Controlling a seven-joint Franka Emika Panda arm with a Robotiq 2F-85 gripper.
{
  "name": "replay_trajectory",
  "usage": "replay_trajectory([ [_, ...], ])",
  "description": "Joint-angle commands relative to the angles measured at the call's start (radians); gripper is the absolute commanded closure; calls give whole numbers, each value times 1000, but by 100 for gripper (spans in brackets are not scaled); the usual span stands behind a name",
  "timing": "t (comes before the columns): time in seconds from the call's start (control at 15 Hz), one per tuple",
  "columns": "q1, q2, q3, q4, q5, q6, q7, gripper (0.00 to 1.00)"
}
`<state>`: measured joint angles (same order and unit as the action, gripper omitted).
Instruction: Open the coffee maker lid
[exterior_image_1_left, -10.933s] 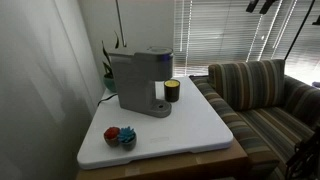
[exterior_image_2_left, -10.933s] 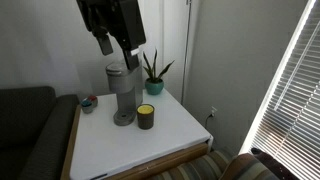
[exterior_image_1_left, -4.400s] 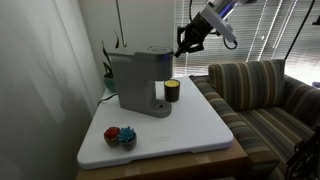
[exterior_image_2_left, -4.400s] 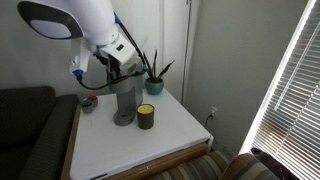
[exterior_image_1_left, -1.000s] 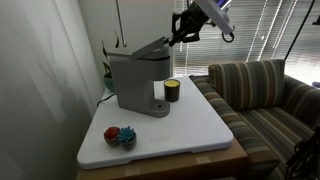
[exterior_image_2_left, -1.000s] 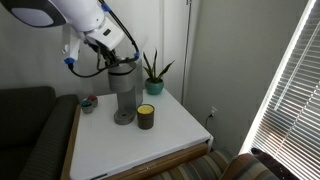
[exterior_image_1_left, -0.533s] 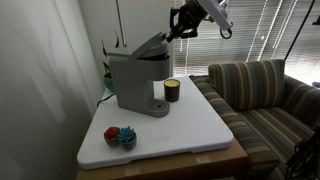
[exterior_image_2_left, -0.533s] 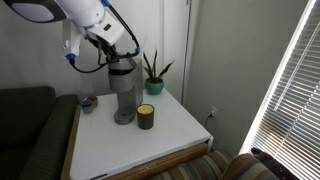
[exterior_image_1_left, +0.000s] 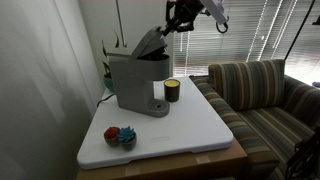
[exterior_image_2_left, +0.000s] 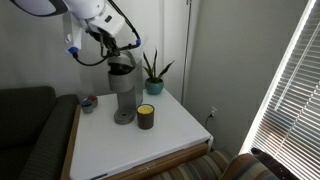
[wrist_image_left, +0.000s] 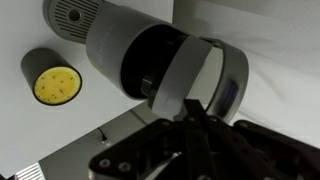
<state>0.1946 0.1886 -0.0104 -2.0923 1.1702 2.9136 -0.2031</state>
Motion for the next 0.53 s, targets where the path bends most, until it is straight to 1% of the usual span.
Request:
replay_trajectory([
  [0.0, 5, 4, 4, 35, -22, -8, -8, 100],
  [0.47, 19, 19, 2, 79, -90, -17, 2, 100],
])
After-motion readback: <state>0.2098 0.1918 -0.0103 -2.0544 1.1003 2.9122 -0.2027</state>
